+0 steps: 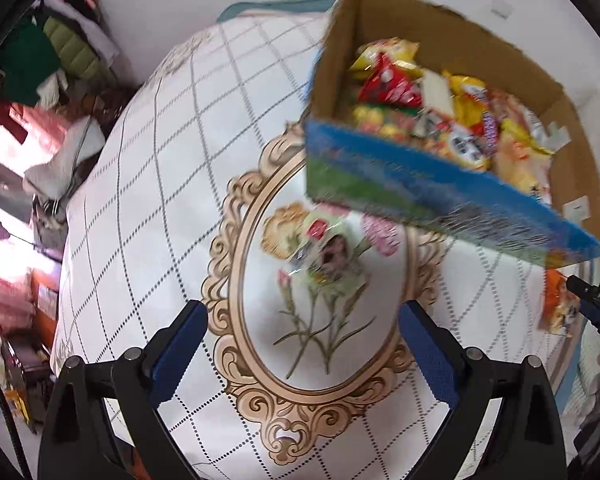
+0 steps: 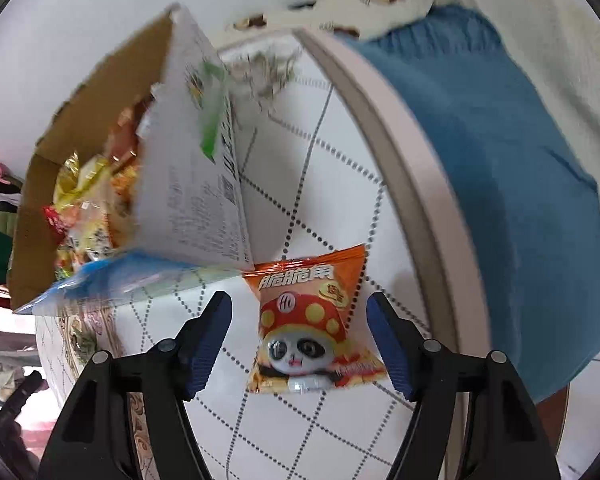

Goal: Organize snacks
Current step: 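Grasp the white photo-print packet with the left tool while the right tool grasps the orange panda chip bag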

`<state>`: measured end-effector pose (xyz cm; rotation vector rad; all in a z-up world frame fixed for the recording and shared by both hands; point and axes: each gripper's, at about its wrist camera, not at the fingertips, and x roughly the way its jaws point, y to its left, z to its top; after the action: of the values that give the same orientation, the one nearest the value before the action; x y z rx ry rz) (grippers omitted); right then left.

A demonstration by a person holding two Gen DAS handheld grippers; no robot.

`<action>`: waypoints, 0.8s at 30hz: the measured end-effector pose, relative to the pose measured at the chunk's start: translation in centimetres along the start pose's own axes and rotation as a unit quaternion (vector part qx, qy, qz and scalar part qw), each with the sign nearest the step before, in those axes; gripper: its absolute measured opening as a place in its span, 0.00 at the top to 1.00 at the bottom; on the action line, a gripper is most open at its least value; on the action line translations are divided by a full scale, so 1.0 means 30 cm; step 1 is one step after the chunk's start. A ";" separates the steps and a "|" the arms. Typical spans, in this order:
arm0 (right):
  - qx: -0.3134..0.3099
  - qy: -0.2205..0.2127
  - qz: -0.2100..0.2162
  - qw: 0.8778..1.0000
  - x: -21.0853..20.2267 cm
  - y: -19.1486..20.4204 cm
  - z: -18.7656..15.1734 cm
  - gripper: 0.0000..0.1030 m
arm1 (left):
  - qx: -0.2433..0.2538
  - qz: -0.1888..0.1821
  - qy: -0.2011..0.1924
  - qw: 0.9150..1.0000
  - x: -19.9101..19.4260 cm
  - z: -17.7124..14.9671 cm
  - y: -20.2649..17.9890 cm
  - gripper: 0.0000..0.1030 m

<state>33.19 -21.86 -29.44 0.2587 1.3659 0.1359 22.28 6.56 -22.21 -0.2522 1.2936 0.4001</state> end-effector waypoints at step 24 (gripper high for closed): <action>-0.137 0.030 0.011 0.990 0.113 0.272 -0.277 0.46 | 0.047 -0.040 0.078 0.995 0.317 0.115 -0.085 0.44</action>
<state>26.17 -12.31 -32.05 0.0400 1.3853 0.3498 28.47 7.03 -30.59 -0.2594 1.4465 0.2550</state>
